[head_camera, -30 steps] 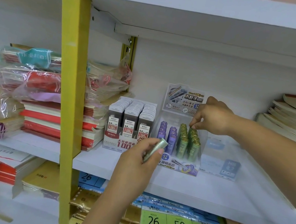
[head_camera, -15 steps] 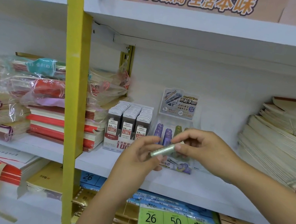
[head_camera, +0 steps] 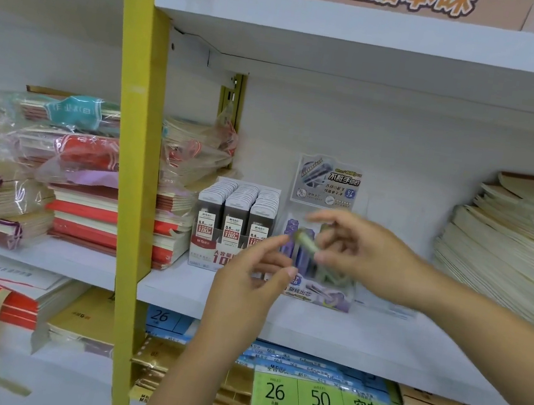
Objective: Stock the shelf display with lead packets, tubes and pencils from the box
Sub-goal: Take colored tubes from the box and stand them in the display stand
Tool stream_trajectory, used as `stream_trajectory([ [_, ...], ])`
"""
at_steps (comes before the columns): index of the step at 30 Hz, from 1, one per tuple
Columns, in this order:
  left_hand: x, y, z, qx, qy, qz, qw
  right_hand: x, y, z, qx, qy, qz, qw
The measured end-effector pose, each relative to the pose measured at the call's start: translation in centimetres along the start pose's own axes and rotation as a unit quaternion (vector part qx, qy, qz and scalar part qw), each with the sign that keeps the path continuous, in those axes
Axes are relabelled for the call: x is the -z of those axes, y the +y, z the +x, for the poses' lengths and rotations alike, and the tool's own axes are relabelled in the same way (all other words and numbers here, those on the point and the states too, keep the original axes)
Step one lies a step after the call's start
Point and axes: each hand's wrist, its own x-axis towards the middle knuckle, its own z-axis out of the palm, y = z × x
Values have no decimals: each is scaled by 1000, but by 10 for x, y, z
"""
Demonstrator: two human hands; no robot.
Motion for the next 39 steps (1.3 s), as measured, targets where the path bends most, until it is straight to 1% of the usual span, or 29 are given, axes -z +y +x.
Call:
stream_trajectory([
  [2,3,-7,1,-17,-6,101,995,18,2,17,7,74,4,997],
  [4,4,-11,2,-32,-27,194,980,36,5,36,0,133,1,991],
  [6,4,-15,2,-51,-40,239,969,48,11,55,-19,161,-18,987],
  [8,4,-18,3,-71,-49,268,960,54,18,71,-47,178,-83,979],
  [11,4,-23,1,-109,-63,317,940,56,29,90,-89,156,-203,963],
  [14,3,-27,0,-126,-72,345,927,51,36,102,-95,119,-257,954],
  [16,3,-28,0,-126,-74,349,926,48,38,107,-102,91,-286,948],
  [20,2,-29,-1,-127,-70,353,924,41,42,112,-130,35,-274,952],
  [26,1,-29,-1,-131,-65,357,923,40,42,116,-138,-5,-275,951],
  [30,1,-30,-1,-135,-64,354,923,42,43,117,-138,-1,-277,951],
  [36,0,-31,-1,-136,-63,357,922,44,46,114,-137,13,-246,959],
  [39,0,-31,-1,-142,-62,360,920,44,47,114,-130,14,-254,958],
])
